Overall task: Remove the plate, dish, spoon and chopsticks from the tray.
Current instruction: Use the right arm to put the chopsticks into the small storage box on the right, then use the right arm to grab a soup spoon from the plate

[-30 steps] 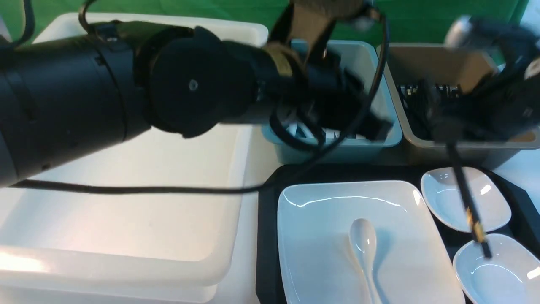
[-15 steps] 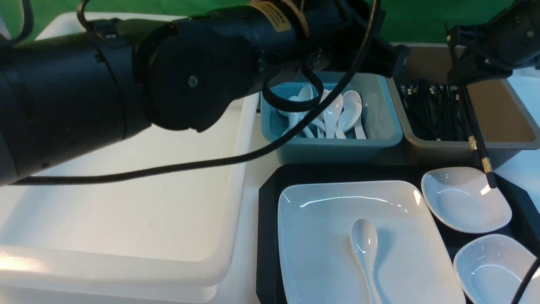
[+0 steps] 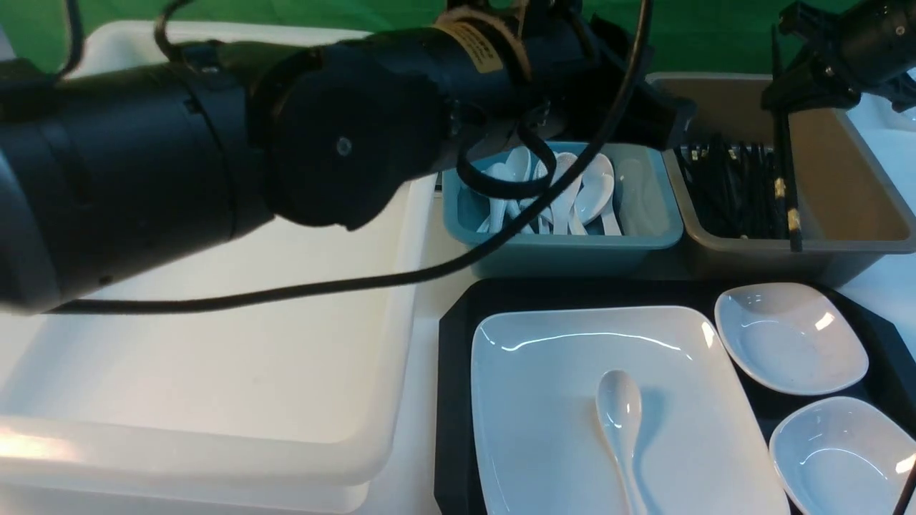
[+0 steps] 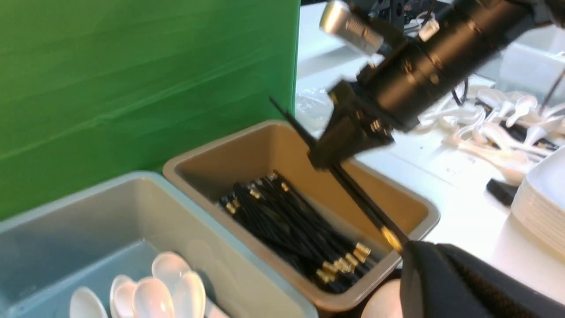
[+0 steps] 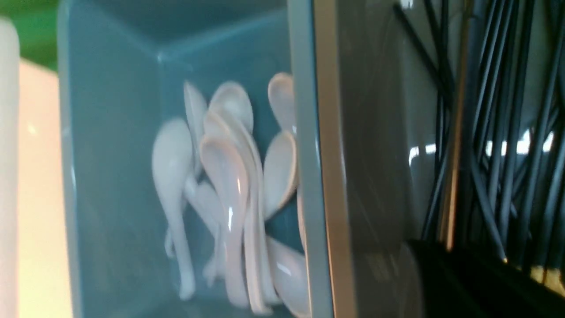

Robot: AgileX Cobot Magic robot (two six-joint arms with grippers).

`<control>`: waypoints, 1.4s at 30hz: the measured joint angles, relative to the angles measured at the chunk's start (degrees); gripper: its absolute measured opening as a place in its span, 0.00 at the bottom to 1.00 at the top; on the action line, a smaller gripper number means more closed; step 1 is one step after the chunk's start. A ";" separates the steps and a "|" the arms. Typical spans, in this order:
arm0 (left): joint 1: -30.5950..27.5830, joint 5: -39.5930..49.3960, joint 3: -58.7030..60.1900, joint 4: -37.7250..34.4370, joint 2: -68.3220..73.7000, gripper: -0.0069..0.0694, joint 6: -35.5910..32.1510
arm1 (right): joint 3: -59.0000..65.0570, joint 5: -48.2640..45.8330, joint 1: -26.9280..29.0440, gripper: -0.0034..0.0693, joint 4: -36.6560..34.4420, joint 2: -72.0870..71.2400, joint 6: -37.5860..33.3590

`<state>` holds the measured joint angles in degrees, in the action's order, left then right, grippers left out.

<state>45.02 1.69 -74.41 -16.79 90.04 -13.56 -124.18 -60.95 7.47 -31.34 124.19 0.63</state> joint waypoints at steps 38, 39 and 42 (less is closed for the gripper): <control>0.86 45.36 -13.40 0.43 8.09 0.09 13.11 | -6.87 -5.85 2.36 0.10 7.65 -11.33 -2.54; 1.08 46.84 -14.22 0.67 8.76 0.09 13.56 | -5.09 -5.85 2.09 0.10 8.10 -12.83 -3.10; 4.08 52.09 -17.30 1.79 12.40 0.09 16.05 | 6.15 -5.85 0.84 0.10 11.17 -24.81 -5.06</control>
<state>49.10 53.78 -91.71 -15.00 102.44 2.48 -118.04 -66.80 8.31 -20.17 99.38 -4.42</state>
